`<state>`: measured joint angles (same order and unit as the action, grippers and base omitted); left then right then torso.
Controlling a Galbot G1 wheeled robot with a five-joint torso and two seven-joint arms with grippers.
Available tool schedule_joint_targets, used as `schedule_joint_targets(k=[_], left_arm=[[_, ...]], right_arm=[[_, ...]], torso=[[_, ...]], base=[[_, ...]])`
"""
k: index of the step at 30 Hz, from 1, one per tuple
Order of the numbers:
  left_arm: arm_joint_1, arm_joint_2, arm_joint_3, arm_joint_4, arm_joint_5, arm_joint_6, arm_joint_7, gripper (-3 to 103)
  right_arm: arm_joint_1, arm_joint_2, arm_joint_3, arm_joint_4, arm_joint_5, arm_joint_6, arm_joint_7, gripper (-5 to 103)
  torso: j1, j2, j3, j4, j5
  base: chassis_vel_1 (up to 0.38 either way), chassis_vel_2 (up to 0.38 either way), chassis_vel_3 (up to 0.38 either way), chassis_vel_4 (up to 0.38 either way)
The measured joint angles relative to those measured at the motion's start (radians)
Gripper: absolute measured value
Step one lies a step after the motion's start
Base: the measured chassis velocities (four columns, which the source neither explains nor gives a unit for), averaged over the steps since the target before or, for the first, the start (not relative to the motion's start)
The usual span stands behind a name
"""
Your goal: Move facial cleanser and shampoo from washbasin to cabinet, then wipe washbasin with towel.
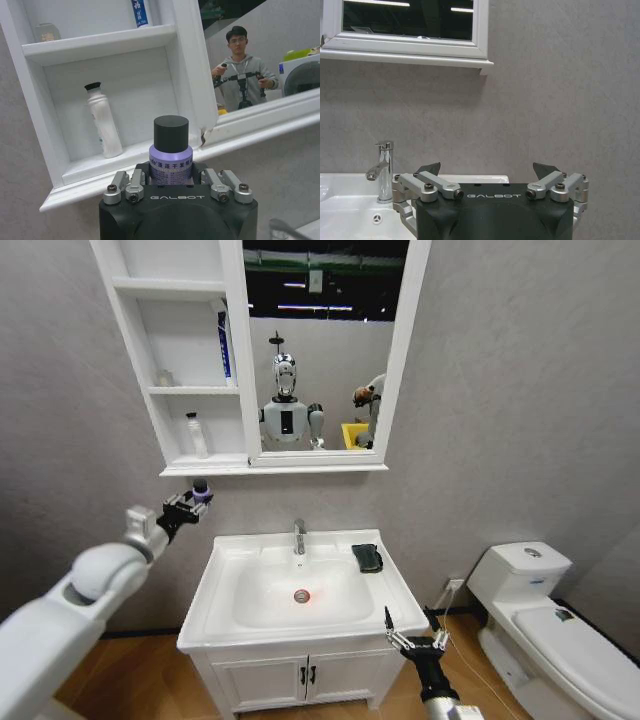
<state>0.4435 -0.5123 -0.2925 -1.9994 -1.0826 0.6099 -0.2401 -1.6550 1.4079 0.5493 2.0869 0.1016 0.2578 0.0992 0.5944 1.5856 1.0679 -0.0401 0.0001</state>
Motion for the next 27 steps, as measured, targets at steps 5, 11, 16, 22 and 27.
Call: schedule_joint_targets(k=[5,11,16,22,27], left_arm=[[-0.336,0.005,0.184,0.087,-0.229,0.109,-0.089,42],[-0.579,-0.082,0.346,0.249,-0.310,0.137,-0.151,42],[-0.712,-0.178,0.462,0.417,-0.279,0.136,-0.155,42],[-0.759,-0.258,0.517,0.538,-0.211,0.133,-0.126,42],[-0.768,-0.309,0.530,0.598,-0.164,0.131,-0.105,42]], right_arm=[[-0.009,0.000,0.004,0.001,0.002,0.005,0.000,100],[-0.012,0.003,0.004,0.001,0.002,0.009,-0.001,100],[-0.022,0.001,0.014,0.000,0.008,0.020,-0.001,100],[-0.029,0.001,0.026,-0.010,0.017,0.032,-0.001,100],[-0.029,-0.003,0.030,-0.014,0.022,0.035,-0.001,100]], torso=[[0.000,0.000,0.000,0.0002,-0.0008],[0.000,0.000,0.000,-0.0003,-0.0003],[0.000,0.000,0.000,-0.0002,-0.0002],[0.000,0.000,0.000,0.0001,-0.0001],[0.000,0.000,0.000,0.0002,-0.0001]], base=[[0.000,0.000,0.000,0.000],[0.000,0.000,0.000,0.000],[0.000,0.000,0.000,0.000],[0.000,0.000,0.000,0.000],[0.000,0.000,0.000,0.000]])
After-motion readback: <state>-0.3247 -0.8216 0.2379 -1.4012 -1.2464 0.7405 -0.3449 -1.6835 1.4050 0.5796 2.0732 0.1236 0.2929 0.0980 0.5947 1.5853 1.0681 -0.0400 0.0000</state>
